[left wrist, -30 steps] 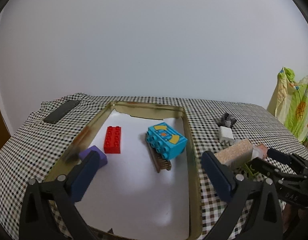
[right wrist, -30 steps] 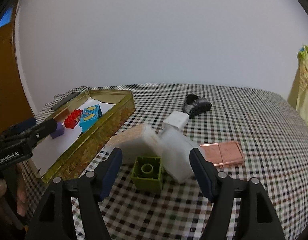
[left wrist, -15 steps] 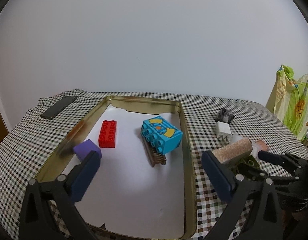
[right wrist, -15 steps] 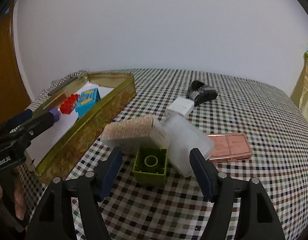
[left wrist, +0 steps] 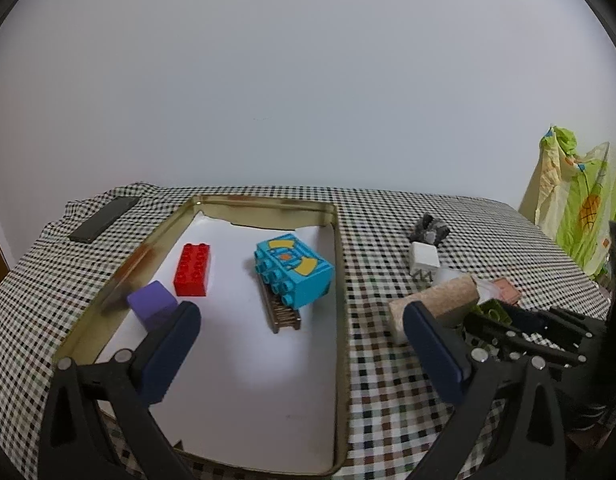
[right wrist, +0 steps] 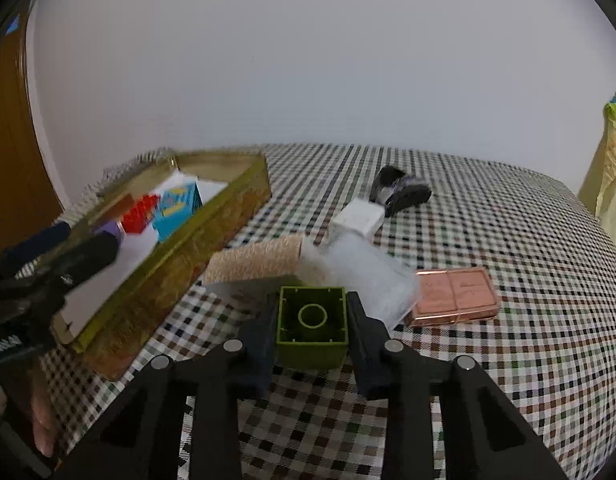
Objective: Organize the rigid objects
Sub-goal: 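Grasp the lime green block with the right gripper while the left reaches toward the beige box, then grasp the beige patterned box with the left gripper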
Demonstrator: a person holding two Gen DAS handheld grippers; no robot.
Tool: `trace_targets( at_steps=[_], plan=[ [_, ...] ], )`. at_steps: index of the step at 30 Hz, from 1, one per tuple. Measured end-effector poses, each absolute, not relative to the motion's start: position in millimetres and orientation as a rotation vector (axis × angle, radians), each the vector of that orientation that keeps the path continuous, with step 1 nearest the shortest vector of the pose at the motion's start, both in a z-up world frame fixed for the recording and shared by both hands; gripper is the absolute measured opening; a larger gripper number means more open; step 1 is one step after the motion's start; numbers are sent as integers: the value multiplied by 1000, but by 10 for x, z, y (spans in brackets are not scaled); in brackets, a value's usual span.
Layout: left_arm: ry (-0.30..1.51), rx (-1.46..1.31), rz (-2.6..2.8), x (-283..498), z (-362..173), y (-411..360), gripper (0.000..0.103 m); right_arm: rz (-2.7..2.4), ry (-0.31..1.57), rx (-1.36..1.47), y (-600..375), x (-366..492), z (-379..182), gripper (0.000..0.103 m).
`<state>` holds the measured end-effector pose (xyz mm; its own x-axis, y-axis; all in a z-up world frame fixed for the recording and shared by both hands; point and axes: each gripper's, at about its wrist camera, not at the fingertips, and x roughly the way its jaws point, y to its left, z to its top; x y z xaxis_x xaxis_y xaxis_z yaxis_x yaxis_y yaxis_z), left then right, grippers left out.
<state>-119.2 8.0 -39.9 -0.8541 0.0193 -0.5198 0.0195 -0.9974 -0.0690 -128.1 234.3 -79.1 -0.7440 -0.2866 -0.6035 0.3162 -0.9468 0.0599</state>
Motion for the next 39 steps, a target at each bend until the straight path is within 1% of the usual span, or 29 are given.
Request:
trace_targets(
  at_steps=[7,18,23,29,36,39],
  plan=[
    [90,861,-3070,-1175,-393,342,103,-2753,4,816,2540,-1195,-721,34],
    [6,919,-3130,-1175,-482,766,103,-2804,-69,837,2868,-1302,-748,34],
    [-79,964,-3169,-1213,-490,963,103,-2800,-121,835,2957,-1305,-760,34],
    [-110,1088,-3196,-1382,-556,1105,103,-2800,-165,825,3052,-1274,-759,34],
    [-178,1157,-3199,-1545,-634,1160,103,-2797,-172,832,3075,-1268,-759,34],
    [-178,1180,-3190,-1603,-666,1151,103,-2796,-170,840,3084,-1283,-763,34]
  ],
)
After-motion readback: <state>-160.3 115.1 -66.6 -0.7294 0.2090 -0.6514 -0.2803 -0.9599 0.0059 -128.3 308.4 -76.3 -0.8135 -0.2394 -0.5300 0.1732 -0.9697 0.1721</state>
